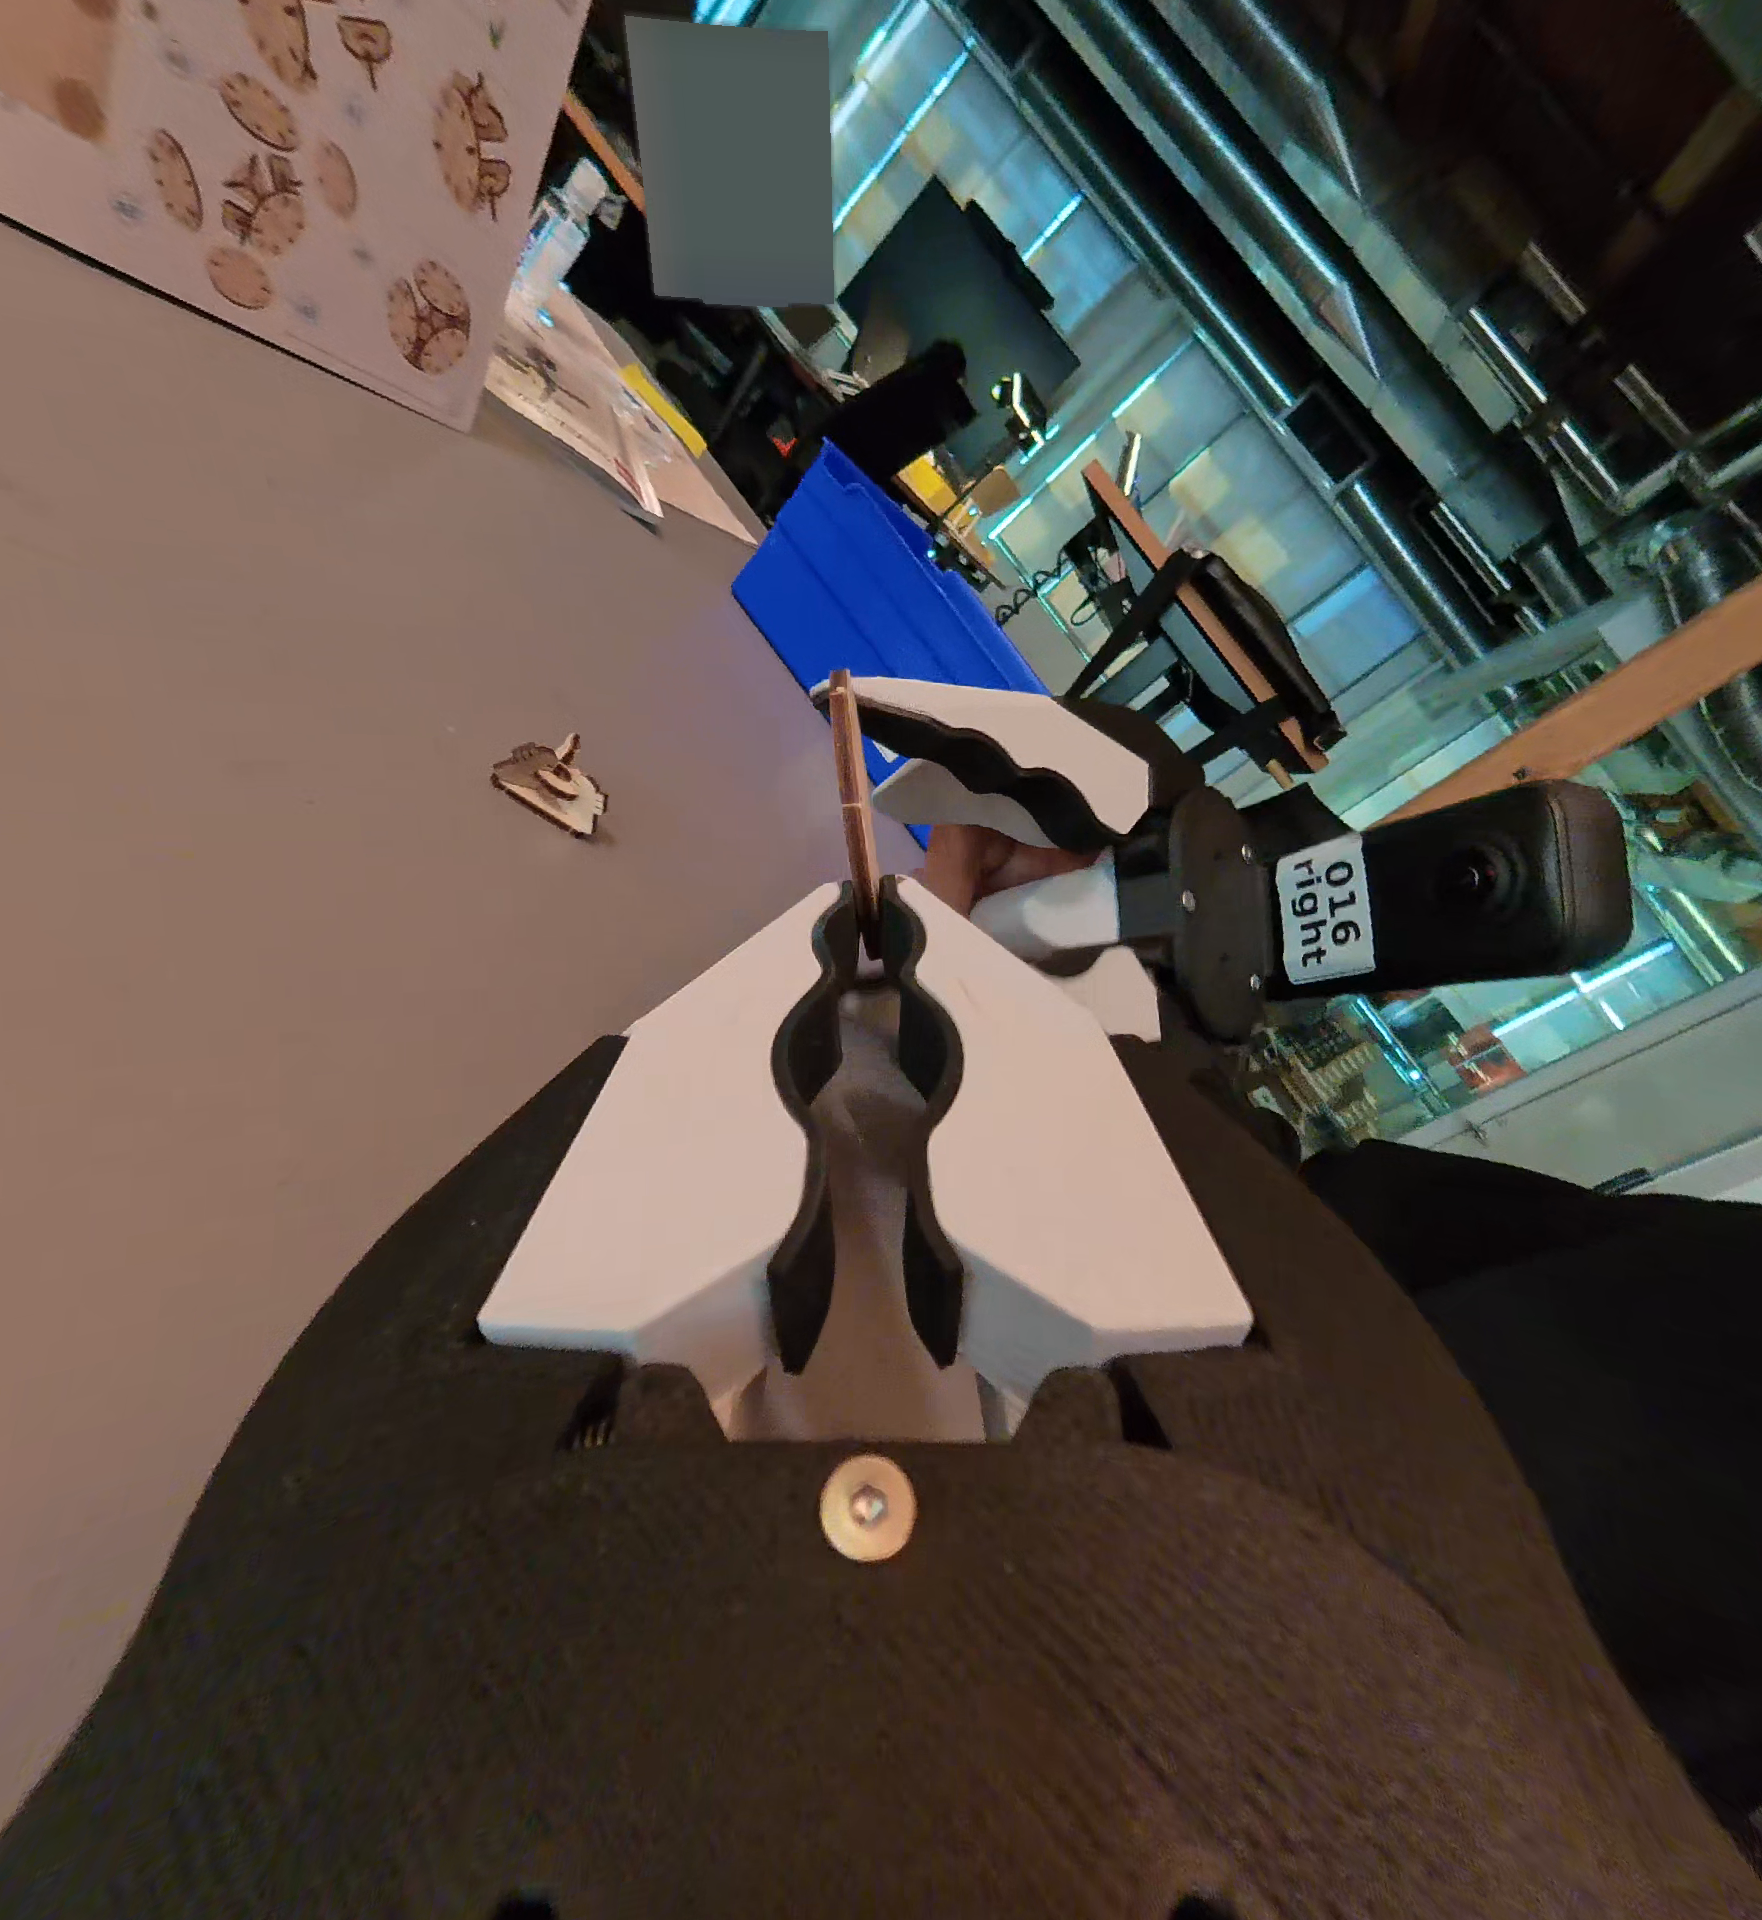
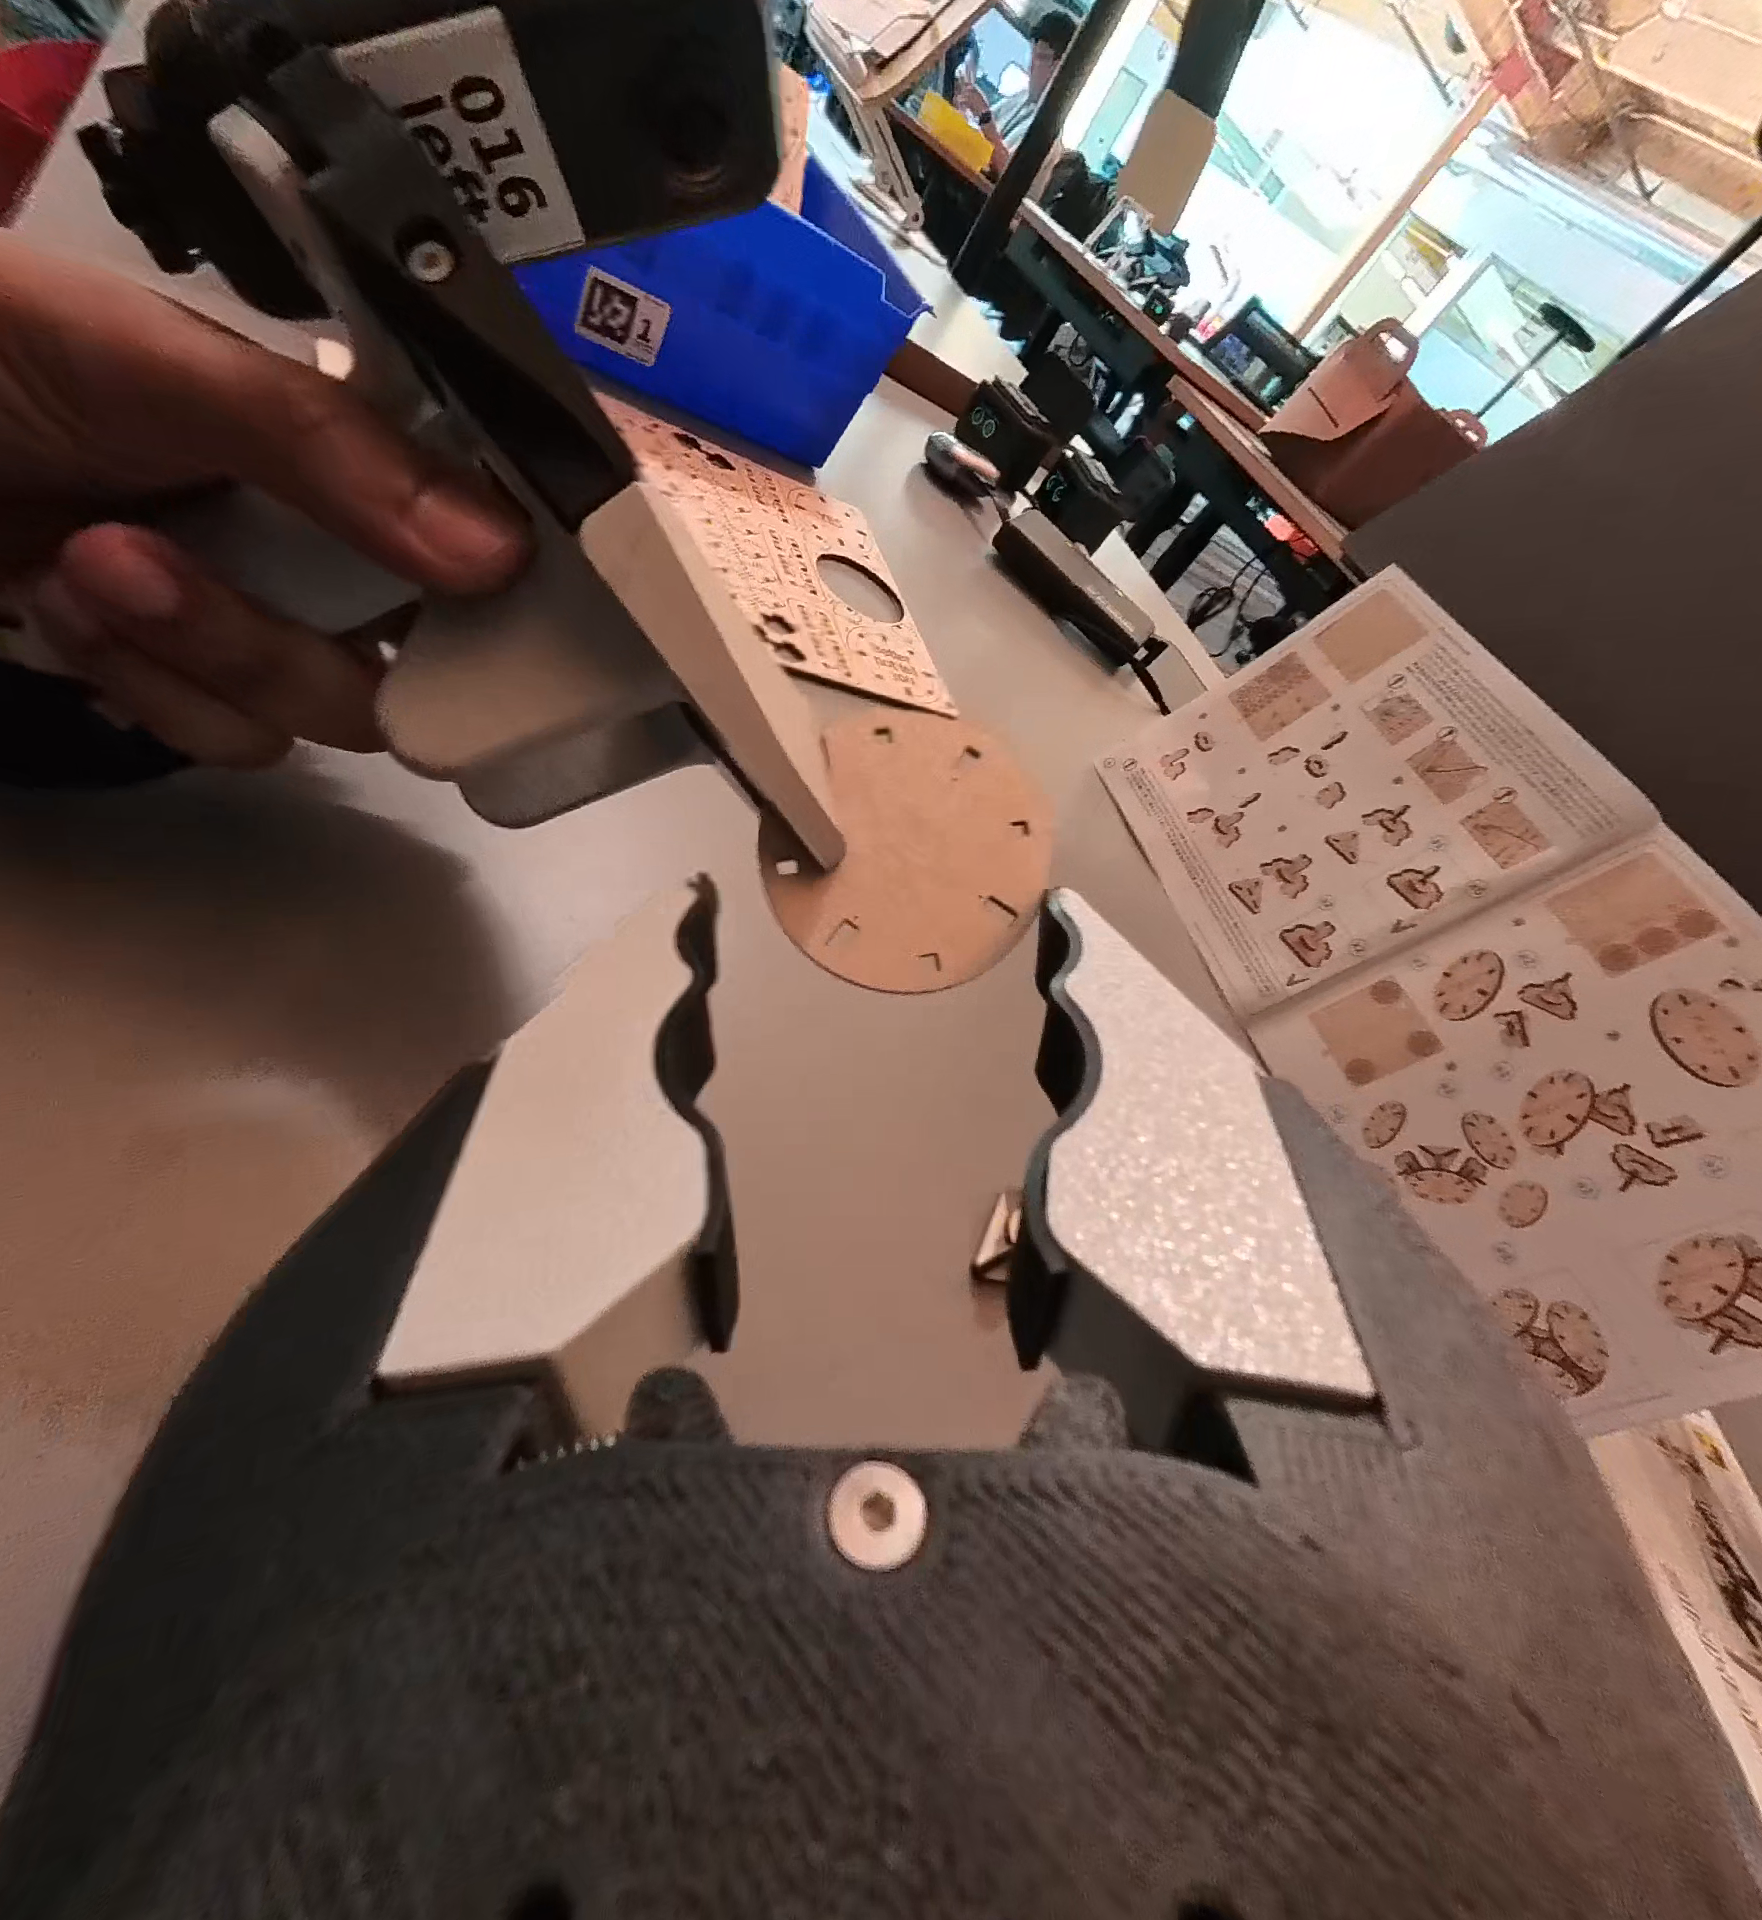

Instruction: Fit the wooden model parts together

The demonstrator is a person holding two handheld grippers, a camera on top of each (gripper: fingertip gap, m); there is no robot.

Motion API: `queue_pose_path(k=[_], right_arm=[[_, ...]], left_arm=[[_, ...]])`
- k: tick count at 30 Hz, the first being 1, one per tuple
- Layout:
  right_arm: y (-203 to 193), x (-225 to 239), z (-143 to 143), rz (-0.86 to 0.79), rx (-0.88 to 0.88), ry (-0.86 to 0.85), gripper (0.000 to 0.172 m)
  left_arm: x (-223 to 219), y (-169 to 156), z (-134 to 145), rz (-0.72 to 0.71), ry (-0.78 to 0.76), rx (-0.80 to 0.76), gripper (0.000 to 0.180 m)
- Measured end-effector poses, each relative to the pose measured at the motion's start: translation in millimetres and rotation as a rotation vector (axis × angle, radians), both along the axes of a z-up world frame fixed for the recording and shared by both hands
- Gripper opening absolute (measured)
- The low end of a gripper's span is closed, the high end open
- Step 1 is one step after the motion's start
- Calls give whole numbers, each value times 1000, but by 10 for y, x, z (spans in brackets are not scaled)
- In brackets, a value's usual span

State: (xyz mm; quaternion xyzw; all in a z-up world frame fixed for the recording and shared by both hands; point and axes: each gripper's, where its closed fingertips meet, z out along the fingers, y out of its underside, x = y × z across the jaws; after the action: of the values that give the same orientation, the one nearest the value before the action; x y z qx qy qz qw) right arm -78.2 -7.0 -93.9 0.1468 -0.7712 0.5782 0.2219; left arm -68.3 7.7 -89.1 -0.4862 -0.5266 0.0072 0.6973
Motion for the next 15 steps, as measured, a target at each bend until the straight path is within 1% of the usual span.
queue_pose_path(k=[1, 5, 6, 7, 8, 9, 10, 11, 15], right_arm=[[16, -15, 21, 0, -7, -3, 52], [50, 10, 93, 31, -32, -50, 51], [60, 23, 125, 39, -46, -53, 51], [70, 43, 163, 53, -64, -61, 51], [79, 74, 206, 72, -86, -74, 50], [88, 115, 252, 99, -111, -93, 51], [97, 172, 298, 135, -137, -121, 51], [107, 242, 342, 181, -163, -158, 51], [153, 439, 479, 318, -239, -325, 51]], left_arm=[[8, 15, 8, -10, 7, -2, 1], [41, 56, 96, -44, 59, 6, 3], [64, 74, 146, -62, 92, 15, 8], [96, 89, 226, -82, 137, 44, 28], [132, 88, 331, -95, 192, 94, 52], [168, 74, 426, -103, 239, 148, 70], [193, 59, 486, -108, 271, 190, 79], [218, 60, 522, -124, 286, 227, 82], [359, 150, 650, -272, 296, 424, 82]])
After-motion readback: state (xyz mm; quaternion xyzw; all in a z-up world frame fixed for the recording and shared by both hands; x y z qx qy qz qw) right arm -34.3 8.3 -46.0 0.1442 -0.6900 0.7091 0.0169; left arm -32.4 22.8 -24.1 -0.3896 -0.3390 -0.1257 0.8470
